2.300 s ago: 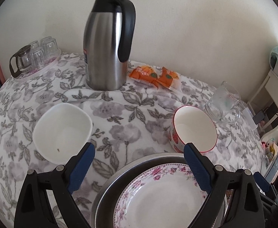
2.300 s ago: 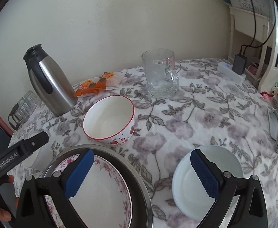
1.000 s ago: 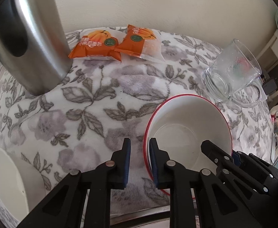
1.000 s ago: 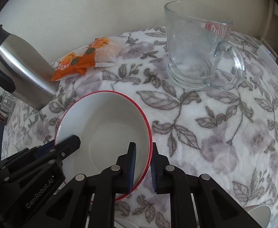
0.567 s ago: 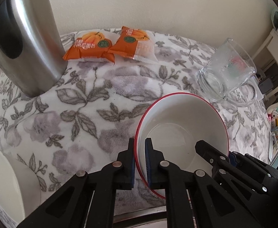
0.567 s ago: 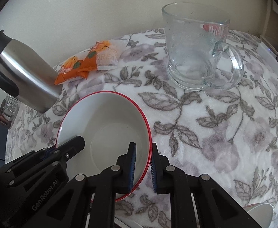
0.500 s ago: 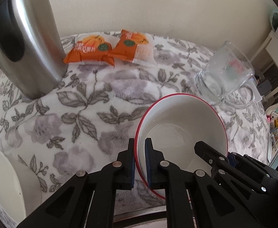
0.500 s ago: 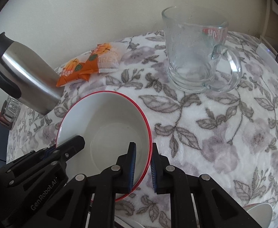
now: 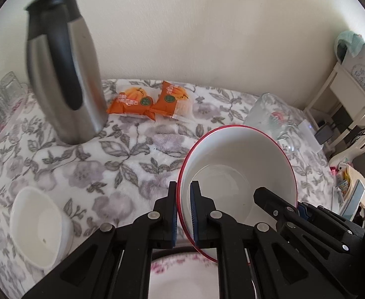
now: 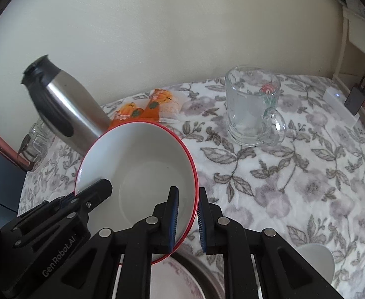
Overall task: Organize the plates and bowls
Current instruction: 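Carry the red-rimmed bowl with both grippers over the plate in the tray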
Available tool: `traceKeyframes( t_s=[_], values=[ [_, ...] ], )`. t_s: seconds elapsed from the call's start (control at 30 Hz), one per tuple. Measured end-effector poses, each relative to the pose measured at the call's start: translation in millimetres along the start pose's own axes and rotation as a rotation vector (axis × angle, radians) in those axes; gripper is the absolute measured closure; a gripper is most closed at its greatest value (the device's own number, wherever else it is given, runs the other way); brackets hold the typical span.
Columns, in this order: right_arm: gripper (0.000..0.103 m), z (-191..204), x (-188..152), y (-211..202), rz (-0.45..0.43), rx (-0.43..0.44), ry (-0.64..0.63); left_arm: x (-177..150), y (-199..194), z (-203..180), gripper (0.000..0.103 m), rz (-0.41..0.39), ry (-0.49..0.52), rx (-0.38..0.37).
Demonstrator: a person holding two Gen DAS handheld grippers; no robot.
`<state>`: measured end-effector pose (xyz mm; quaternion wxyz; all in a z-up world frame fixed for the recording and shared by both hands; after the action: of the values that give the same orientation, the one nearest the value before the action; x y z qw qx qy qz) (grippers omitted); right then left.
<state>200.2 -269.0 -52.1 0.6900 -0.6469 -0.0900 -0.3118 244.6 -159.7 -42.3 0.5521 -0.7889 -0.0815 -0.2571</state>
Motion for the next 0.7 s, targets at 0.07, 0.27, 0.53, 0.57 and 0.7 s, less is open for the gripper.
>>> traceKeyframes(
  t_s=[0.07,0.27,0.53,0.57,0.7],
  values=[
    [0.087,4,-6,-10,-0.011,0.002,-0.006,-6,-12,2,0.093,-0.018,-0.008,-0.002],
    [0.087,20,-29,-38,-0.039,0.008,-0.024,-29,-46,9,0.093,-0.058,-0.047,-0.012],
    [0.087,31,-57,-66,-0.070,0.002,-0.035,-57,-77,15,0.093,-0.085,-0.083,-0.043],
    [0.087,32,-61,-69,-0.073,0.000,-0.034,-60,-80,16,0.093,-0.085,-0.085,-0.044],
    [0.087,33,-76,-80,-0.088,0.000,-0.016,-72,-92,14,0.093,-0.089,-0.070,-0.037]
  ],
)
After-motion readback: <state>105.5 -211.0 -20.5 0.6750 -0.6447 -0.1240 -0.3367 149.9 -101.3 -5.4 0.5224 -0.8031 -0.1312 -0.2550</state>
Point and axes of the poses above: each gripper's, at about its wrist camera, not at the fingertips, and y roughly the way its jaws point, z to its left, x to its top, the point moved 8 cm from there along y, roughly the way its jaws point, and after that the axes turned 8 degrees about -y, right-handed, at the moved point
